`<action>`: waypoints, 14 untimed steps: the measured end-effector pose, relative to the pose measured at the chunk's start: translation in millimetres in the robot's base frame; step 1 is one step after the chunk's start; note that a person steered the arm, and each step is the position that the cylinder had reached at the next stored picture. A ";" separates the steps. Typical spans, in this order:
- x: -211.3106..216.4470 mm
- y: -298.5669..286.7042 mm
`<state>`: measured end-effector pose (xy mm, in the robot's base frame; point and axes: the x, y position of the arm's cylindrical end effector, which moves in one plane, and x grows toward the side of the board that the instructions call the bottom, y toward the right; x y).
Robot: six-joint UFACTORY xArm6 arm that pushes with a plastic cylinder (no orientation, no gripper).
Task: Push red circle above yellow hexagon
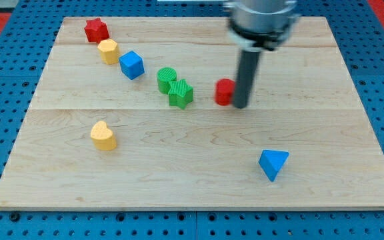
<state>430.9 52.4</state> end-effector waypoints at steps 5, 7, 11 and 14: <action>11.9 -17.4; -24.2 -105.0; -46.1 -49.8; -70.4 -18.9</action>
<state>360.5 33.5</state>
